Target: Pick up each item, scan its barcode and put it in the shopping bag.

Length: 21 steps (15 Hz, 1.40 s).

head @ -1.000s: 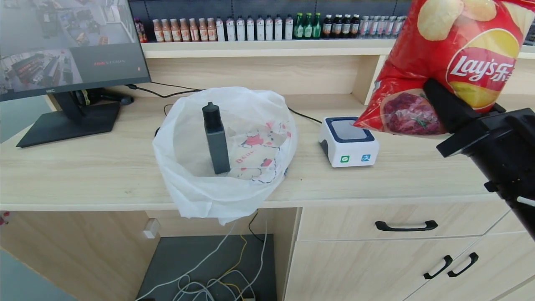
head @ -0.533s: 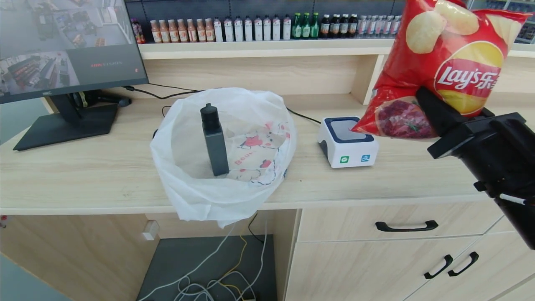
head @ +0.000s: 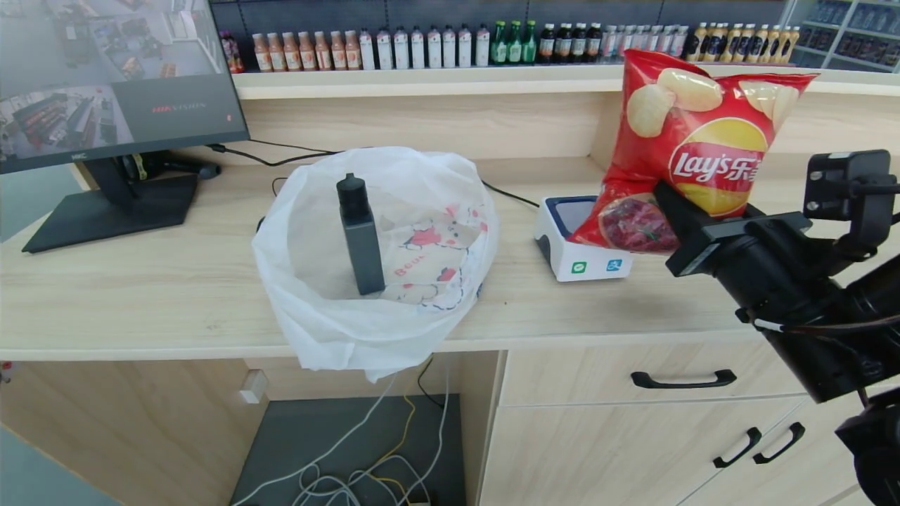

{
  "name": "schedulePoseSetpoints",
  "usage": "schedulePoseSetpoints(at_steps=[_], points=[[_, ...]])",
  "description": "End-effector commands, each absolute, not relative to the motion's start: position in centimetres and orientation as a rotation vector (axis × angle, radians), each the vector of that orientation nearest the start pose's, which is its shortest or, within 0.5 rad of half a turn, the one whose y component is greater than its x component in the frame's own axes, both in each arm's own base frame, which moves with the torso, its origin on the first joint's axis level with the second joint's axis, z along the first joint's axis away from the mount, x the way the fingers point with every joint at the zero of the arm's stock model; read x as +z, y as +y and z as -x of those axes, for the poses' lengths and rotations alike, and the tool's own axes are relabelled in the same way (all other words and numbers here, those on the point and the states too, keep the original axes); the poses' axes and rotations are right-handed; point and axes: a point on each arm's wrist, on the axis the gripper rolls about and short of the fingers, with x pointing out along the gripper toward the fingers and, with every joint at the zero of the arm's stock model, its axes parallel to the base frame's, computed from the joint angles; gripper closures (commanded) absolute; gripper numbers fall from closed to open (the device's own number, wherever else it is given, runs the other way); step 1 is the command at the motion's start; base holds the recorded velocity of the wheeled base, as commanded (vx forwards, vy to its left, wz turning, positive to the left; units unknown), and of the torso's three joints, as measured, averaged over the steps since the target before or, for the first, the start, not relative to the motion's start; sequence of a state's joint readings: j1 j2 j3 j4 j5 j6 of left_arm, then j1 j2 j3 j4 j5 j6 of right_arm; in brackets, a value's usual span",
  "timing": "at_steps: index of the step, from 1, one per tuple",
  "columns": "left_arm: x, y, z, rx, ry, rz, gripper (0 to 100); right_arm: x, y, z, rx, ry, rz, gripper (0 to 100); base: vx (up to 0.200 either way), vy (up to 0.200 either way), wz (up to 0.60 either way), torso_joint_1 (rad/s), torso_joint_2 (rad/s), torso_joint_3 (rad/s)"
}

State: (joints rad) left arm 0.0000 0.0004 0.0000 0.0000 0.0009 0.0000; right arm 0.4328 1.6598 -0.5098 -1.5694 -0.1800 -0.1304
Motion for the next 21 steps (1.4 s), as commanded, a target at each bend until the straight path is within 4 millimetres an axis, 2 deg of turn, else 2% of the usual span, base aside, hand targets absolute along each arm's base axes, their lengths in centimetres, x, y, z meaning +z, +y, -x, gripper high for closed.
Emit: schedulePoseSetpoints(at_steps=[1, 7, 17, 21], points=[[7.5, 0.0, 2.3, 0.002, 0.0, 0.0, 0, 20.5, 11.1, -24.9, 0.224, -0.397, 0.011, 100, 0.0, 0.0, 0.0, 0.0, 0.0, 0.0], [7.5, 0.0, 2.3, 0.0, 0.0, 0.0, 0, 19.6, 10.9, -24.8, 0.231, -0.361, 0.024, 100, 0.0, 0.0, 0.0, 0.0, 0.0, 0.0], [7.5, 0.0, 2.3, 0.002, 0.0, 0.0, 0, 18.2, 11.6, -26.3, 0.235, -0.319, 0.036, 100, 0.0, 0.0, 0.0, 0.0, 0.0, 0.0], [7.5, 0.0, 2.3, 0.002, 0.0, 0.0, 0, 18.3, 11.7, -26.5, 0.235, -0.323, 0.035, 100, 0.0, 0.0, 0.0, 0.0, 0.0, 0.0]])
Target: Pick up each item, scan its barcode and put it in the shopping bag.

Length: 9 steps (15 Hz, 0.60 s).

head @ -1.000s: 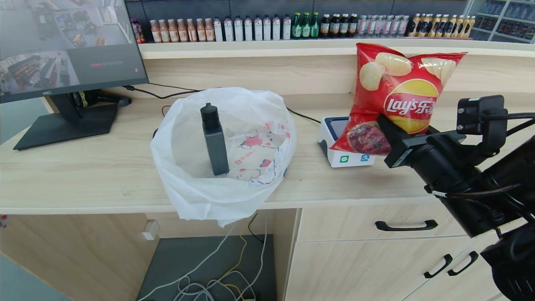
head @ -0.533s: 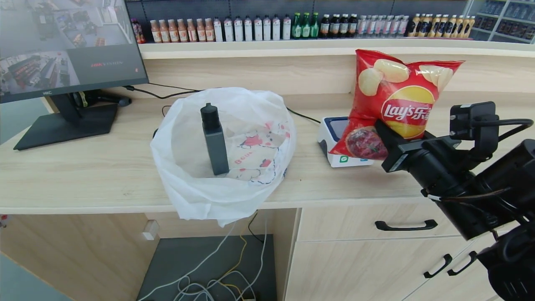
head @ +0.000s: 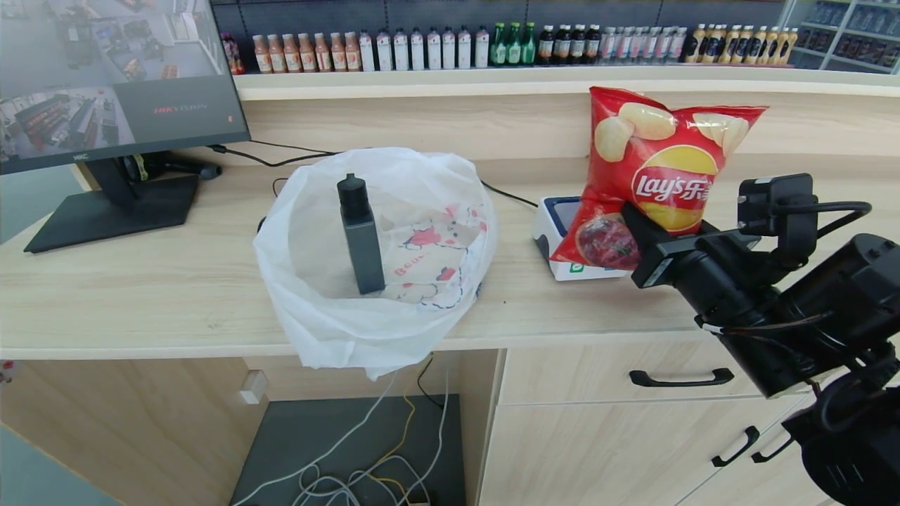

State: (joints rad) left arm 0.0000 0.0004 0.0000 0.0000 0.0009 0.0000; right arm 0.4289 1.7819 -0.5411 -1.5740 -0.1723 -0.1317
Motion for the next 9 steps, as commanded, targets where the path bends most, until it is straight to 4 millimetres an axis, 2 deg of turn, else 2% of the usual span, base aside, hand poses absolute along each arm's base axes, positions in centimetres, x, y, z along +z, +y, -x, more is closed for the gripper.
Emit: schedulePoseSetpoints(at_steps=[1, 9], points=[[7.55, 0.0, 2.28, 0.002, 0.0, 0.0, 0, 18.25, 11.78, -26.63, 0.235, -0.323, 0.035, 100, 0.0, 0.0, 0.0, 0.0, 0.0, 0.0], [7.55, 0.0, 2.28, 0.002, 0.0, 0.0, 0, 18.18, 12.01, -27.04, 0.236, -0.325, 0.034, 100, 0.0, 0.0, 0.0, 0.0, 0.0, 0.0]])
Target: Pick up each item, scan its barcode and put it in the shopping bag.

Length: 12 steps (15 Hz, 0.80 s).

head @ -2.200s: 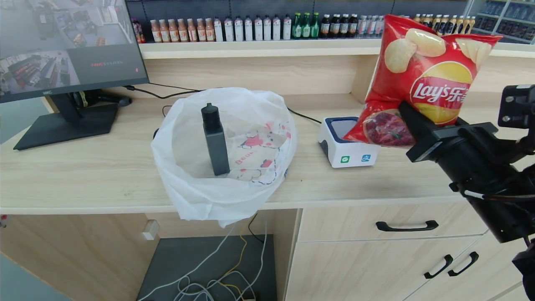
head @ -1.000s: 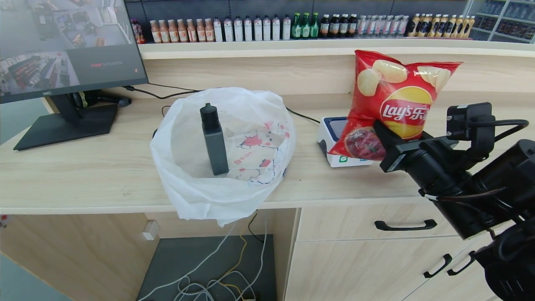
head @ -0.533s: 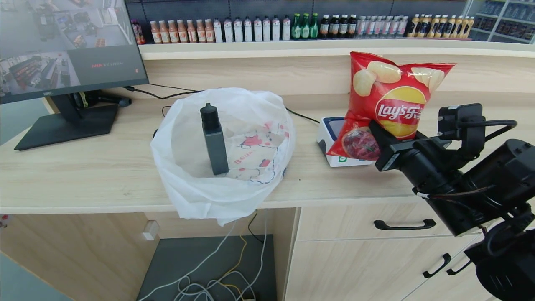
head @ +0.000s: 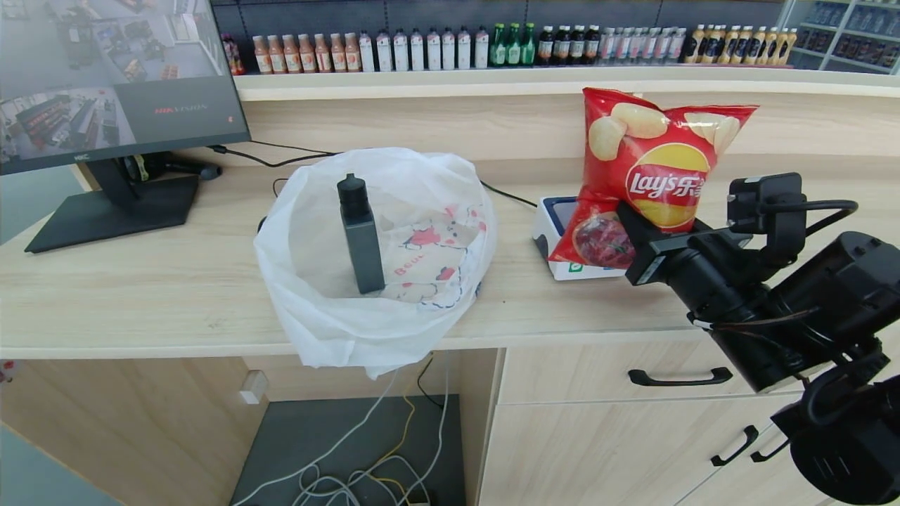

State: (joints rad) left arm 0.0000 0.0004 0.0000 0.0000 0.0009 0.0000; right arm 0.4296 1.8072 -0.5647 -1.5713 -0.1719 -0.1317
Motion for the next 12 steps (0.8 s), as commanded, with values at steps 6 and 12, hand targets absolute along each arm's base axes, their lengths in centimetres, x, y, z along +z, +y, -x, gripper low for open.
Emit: schedulePoseSetpoints(at_steps=[6, 12], points=[[7.5, 0.0, 2.3, 0.0, 0.0, 0.002, 0, 18.0, 12.0, -27.1, 0.238, -0.32, 0.036, 100, 0.0, 0.0, 0.0, 0.0, 0.0, 0.0], [7.5, 0.0, 2.3, 0.0, 0.0, 0.0, 0, 19.3, 12.0, -26.8, 0.236, -0.364, 0.018, 100, 0.0, 0.0, 0.0, 0.0, 0.0, 0.0]])
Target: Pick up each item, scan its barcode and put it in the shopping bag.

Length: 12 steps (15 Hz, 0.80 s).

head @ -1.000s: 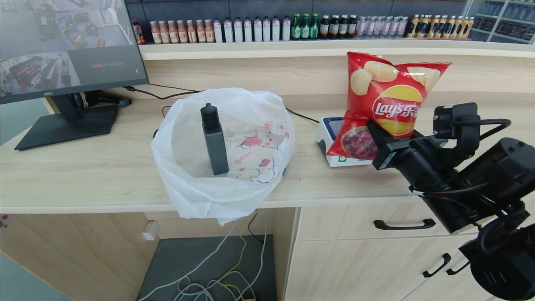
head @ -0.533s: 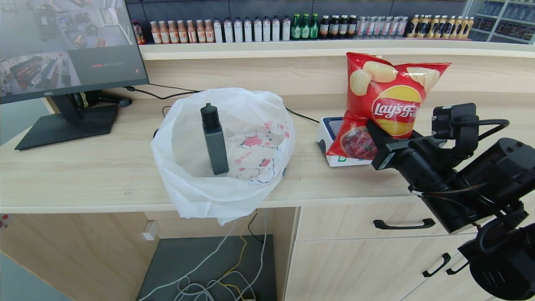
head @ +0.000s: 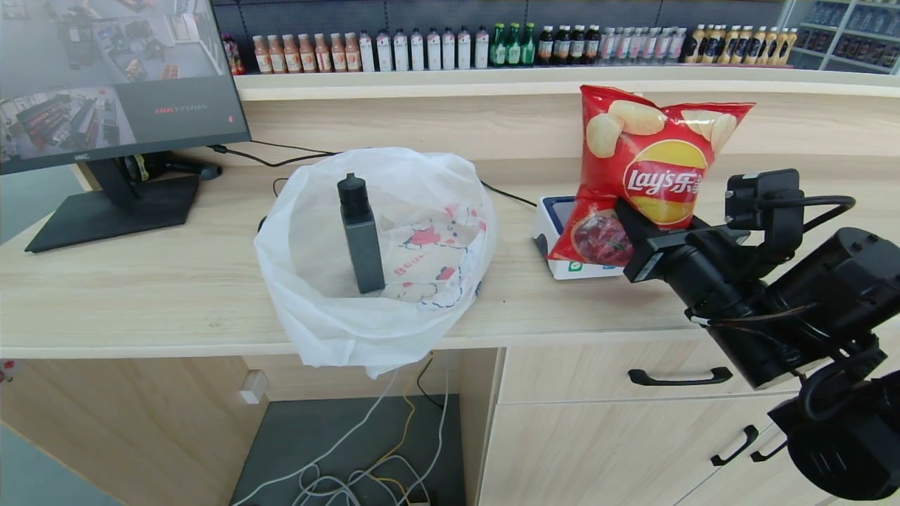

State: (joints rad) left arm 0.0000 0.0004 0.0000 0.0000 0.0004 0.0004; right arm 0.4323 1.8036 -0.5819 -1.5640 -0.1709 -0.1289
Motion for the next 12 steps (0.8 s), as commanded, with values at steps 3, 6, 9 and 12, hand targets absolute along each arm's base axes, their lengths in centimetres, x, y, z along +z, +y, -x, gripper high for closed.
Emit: schedulePoseSetpoints(at_steps=[3, 6, 9, 12], points=[[7.5, 0.0, 2.3, 0.0, 0.0, 0.0, 0, 20.4, 11.7, -25.8, 0.244, -0.4, 0.007, 100, 0.0, 0.0, 0.0, 0.0, 0.0, 0.0], [7.5, 0.0, 2.3, 0.0, 0.0, 0.0, 0, 21.6, 12.0, -24.3, 0.277, -0.44, -0.013, 100, 0.0, 0.0, 0.0, 0.0, 0.0, 0.0], [7.5, 0.0, 2.3, 0.0, 0.0, 0.0, 0, 22.4, 12.0, -21.9, 0.32, -0.465, -0.03, 100, 0.0, 0.0, 0.0, 0.0, 0.0, 0.0], [7.5, 0.0, 2.3, 0.0, 0.0, 0.0, 0, 23.0, 12.3, -20.3, 0.362, -0.489, -0.049, 100, 0.0, 0.0, 0.0, 0.0, 0.0, 0.0]])
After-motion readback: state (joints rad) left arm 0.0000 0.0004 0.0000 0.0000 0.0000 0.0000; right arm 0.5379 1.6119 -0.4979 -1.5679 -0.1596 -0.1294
